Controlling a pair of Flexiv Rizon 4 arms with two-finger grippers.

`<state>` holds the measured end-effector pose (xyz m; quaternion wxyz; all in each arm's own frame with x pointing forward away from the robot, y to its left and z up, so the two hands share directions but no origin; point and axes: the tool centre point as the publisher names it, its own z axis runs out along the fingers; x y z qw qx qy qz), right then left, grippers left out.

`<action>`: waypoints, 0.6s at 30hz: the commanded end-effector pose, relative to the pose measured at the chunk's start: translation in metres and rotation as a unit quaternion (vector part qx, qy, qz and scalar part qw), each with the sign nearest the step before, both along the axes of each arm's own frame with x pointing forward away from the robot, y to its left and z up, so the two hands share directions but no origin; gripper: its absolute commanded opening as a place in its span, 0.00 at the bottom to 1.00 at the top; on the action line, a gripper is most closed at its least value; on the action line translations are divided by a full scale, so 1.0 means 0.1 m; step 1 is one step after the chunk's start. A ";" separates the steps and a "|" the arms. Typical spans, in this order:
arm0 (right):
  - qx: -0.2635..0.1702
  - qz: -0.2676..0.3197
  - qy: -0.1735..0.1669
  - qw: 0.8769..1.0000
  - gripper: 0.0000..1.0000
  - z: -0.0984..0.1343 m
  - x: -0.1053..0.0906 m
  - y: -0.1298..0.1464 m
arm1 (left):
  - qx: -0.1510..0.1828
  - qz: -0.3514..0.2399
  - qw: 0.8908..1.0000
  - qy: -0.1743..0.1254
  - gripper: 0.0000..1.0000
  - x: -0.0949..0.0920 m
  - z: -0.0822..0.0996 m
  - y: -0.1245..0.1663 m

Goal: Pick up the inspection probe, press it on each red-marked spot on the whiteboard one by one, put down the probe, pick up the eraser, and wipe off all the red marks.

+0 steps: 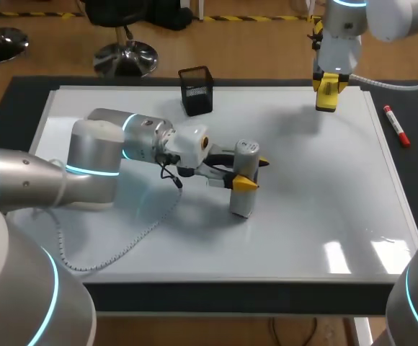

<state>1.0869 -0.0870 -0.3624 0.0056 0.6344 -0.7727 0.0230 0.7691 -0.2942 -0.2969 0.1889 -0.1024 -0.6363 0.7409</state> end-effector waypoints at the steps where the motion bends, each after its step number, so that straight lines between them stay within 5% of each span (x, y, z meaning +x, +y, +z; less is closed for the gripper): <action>1: -0.002 0.001 0.000 1.000 0.00 0.01 0.01 -0.01 | -0.002 -0.002 1.000 0.001 0.00 0.01 -0.04 -0.01; 12: -0.002 0.001 0.000 1.000 0.00 0.01 0.01 -0.01 | 0.000 0.001 1.000 0.002 0.00 0.00 -0.05 -0.03; 18: -0.002 0.001 0.000 1.000 0.00 0.01 0.01 -0.01 | -0.013 0.025 1.000 -0.001 0.00 0.10 0.11 0.03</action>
